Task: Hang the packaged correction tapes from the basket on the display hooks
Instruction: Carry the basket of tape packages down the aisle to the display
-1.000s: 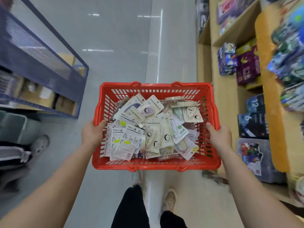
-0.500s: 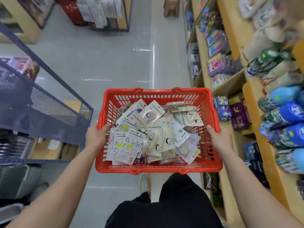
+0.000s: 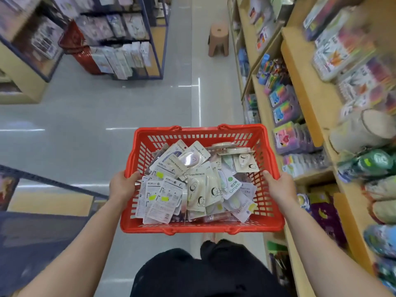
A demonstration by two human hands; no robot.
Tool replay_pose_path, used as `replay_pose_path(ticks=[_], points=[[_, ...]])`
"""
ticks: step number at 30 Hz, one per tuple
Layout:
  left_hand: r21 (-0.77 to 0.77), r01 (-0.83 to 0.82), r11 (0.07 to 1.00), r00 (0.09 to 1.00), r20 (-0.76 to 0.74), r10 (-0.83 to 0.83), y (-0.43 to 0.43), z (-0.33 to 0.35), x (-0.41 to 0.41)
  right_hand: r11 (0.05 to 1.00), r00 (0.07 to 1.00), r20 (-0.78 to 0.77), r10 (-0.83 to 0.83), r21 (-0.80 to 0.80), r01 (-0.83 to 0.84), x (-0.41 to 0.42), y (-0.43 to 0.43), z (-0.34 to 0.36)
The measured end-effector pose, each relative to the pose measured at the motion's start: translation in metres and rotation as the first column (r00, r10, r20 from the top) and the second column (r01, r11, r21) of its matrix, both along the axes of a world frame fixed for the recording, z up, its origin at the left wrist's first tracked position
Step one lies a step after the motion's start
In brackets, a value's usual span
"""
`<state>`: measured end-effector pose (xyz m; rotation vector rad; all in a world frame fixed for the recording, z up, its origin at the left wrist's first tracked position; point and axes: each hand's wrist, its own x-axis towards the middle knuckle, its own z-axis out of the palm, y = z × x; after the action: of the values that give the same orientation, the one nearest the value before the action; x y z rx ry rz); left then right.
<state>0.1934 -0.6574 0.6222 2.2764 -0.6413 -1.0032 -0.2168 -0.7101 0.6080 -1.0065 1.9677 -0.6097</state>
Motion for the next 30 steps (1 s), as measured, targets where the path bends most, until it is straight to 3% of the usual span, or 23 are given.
replay_pose_path(ticks=[16, 30], points=[[-0.026, -0.035, 0.999, 0.991, -0.133, 0.031, -0.409, -0.027, 0.079, 0.999, 0.995, -0.089, 0.045, -0.018, -0.047, 0.064, -0.427, 0.011], [-0.032, 0.000, 0.999, 0.998, -0.059, -0.002, -0.783, -0.026, 0.123, 0.999, 0.995, -0.100, 0.021, -0.042, -0.025, 0.104, -0.789, -0.008]])
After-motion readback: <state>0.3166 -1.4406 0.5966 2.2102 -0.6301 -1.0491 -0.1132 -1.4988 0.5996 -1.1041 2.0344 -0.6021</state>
